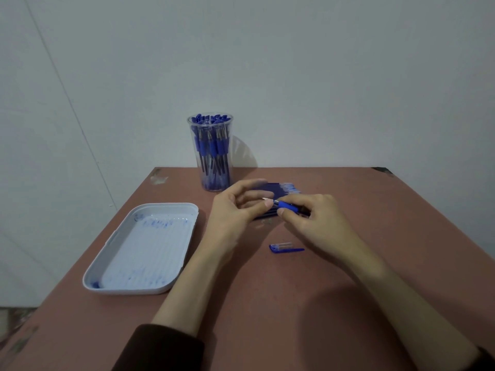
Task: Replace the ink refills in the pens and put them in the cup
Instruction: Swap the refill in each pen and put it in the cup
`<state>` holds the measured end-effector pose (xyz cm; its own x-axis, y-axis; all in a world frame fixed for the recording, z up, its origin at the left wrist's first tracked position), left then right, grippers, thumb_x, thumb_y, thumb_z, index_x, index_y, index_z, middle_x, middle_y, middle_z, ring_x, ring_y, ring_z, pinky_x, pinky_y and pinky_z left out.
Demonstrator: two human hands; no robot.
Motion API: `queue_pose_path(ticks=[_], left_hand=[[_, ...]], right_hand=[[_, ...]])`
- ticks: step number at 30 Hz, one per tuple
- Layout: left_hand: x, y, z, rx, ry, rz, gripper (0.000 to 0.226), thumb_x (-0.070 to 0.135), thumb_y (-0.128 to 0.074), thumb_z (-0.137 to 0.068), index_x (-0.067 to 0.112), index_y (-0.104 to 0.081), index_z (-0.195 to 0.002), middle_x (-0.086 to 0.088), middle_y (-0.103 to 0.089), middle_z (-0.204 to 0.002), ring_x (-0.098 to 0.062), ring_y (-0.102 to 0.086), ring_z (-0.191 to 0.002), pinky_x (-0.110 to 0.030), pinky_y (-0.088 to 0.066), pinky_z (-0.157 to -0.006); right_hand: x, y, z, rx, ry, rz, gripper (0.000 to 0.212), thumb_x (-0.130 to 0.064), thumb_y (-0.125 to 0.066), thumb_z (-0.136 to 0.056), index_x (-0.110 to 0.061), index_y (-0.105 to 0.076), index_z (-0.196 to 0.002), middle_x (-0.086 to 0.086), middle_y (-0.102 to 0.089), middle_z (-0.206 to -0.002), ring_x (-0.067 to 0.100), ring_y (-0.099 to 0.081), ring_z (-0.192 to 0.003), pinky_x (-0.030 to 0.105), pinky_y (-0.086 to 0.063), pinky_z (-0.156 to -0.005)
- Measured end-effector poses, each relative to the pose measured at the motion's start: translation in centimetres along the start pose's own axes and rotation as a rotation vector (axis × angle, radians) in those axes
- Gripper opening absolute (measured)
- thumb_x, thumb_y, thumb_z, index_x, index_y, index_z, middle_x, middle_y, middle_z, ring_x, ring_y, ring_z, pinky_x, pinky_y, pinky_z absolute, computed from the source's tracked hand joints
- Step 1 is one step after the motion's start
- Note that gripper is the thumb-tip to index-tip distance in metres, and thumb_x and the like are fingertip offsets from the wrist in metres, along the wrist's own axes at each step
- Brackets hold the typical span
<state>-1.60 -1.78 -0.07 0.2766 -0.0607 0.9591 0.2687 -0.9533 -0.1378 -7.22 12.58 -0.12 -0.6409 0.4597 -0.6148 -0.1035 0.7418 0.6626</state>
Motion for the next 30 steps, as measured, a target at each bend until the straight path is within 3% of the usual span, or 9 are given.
queue_pose_path(ticks=[4, 7, 10, 13, 16, 19, 23, 27, 30], left_hand=[[-0.3, 0.0, -0.2, 0.014, -0.001, 0.089, 0.047, -0.007, -0.068, -0.079, 0.012, -0.058, -0.121, -0.009, -0.071, -0.090, -0.011, -0.070, -0.081, -0.018, -0.053, -0.066], [-0.4, 0.1, -0.2, 0.080, -0.038, 0.037, 0.040, 0.000, -0.072, -0.078, 0.014, -0.062, -0.113, -0.005, -0.072, -0.081, -0.010, -0.070, -0.078, -0.018, -0.053, -0.067], [-0.6, 0.4, -0.1, 0.137, -0.043, -0.004, 0.029, 0.009, -0.077, -0.075, 0.013, -0.064, -0.100, 0.001, -0.071, -0.066, -0.009, -0.069, -0.069, -0.018, -0.053, -0.065], [-1.0, 0.5, -0.2, 0.117, 0.031, 0.032, 0.030, 0.009, -0.077, -0.074, 0.012, -0.063, -0.100, 0.001, -0.073, -0.072, -0.010, -0.071, -0.072, -0.019, -0.054, -0.067], [-1.0, 0.5, -0.4, 0.062, 0.075, 0.158, 0.033, 0.000, -0.072, -0.077, 0.012, -0.062, -0.105, -0.004, -0.075, -0.085, -0.015, -0.071, -0.079, -0.028, -0.056, -0.072], [-0.7, 0.2, -0.5, -0.027, 0.077, 0.276, 0.038, -0.007, -0.062, -0.081, 0.014, -0.056, -0.113, -0.004, -0.075, -0.091, -0.014, -0.071, -0.081, -0.028, -0.057, -0.071], [-0.5, -0.7, -0.3, -0.070, 0.091, 0.287, 0.042, 0.007, -0.061, -0.084, 0.014, -0.049, -0.124, -0.004, -0.074, -0.096, -0.013, -0.071, -0.084, -0.023, -0.056, -0.066], [-1.3, -0.1, -0.4, 0.005, 0.105, 0.245, 0.041, 0.024, -0.077, -0.076, 0.008, -0.066, -0.111, -0.016, -0.070, -0.106, -0.033, -0.066, -0.104, -0.051, -0.048, -0.098], [-1.5, -0.3, -0.3, -0.035, 0.133, 0.314, 0.028, 0.022, -0.071, -0.083, 0.004, -0.070, -0.103, -0.031, -0.063, -0.110, -0.050, -0.058, -0.108, -0.061, -0.038, -0.103]], right_hand=[[-0.4, -0.1, 0.0, -0.006, -0.018, -0.171, 0.014, -0.020, -0.061, -0.089, -0.028, -0.073, -0.087, -0.014, -0.056, -0.053, 0.007, -0.047, -0.053, 0.031, -0.042, -0.059], [-0.6, -0.1, 0.1, 0.006, -0.020, -0.206, 0.013, -0.020, -0.061, -0.089, -0.026, -0.071, -0.095, -0.022, -0.058, -0.055, 0.001, -0.052, -0.054, 0.023, -0.043, -0.060], [-0.8, -0.2, 0.3, 0.058, 0.063, -0.029, 0.007, -0.025, -0.064, -0.087, -0.029, -0.061, -0.092, -0.016, -0.061, -0.061, 0.005, -0.056, -0.056, 0.027, -0.044, -0.059], [-1.0, -0.2, 0.5, 0.108, 0.128, 0.129, 0.005, -0.027, -0.065, -0.087, -0.027, -0.059, -0.088, -0.013, -0.062, -0.066, 0.004, -0.053, -0.056, 0.022, -0.037, -0.055], [-1.1, -0.3, 0.3, 0.059, -0.011, -0.211, 0.008, -0.022, -0.064, -0.089, -0.025, -0.067, -0.082, -0.006, -0.062, -0.062, 0.006, -0.053, -0.053, 0.021, -0.042, -0.054], [-1.4, -0.6, 0.3, -0.086, -0.207, -0.580, 0.035, -0.018, -0.055, -0.095, -0.025, -0.065, -0.063, -0.003, -0.052, -0.048, 0.007, -0.038, -0.036, 0.019, -0.029, -0.038], [-2.1, -0.5, 0.3, -0.124, -0.200, -0.641, 0.037, -0.020, -0.053, -0.096, -0.016, -0.062, -0.061, 0.002, -0.049, -0.046, 0.010, -0.030, -0.034, 0.019, -0.021, -0.038], [-2.1, -0.3, 0.1, -0.049, -0.198, -0.717, 0.033, -0.018, -0.052, -0.096, -0.020, -0.066, -0.066, -0.003, -0.051, -0.046, 0.008, -0.030, -0.033, 0.021, -0.020, -0.040], [-1.9, -0.2, 0.0, -0.025, -0.177, -0.734, 0.026, -0.017, -0.055, -0.095, -0.021, -0.069, -0.074, 0.004, -0.054, -0.054, 0.010, -0.032, -0.036, 0.020, -0.024, -0.040]])
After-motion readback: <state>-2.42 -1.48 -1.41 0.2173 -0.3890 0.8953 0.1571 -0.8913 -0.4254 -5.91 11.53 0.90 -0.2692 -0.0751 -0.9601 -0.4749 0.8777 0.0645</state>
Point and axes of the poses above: each hand's wrist, its own z-axis away from the middle knuckle, its own y-axis out of the back of the hand, x = y × z, the point moved 3 cm from there along -z, towards the middle knuckle
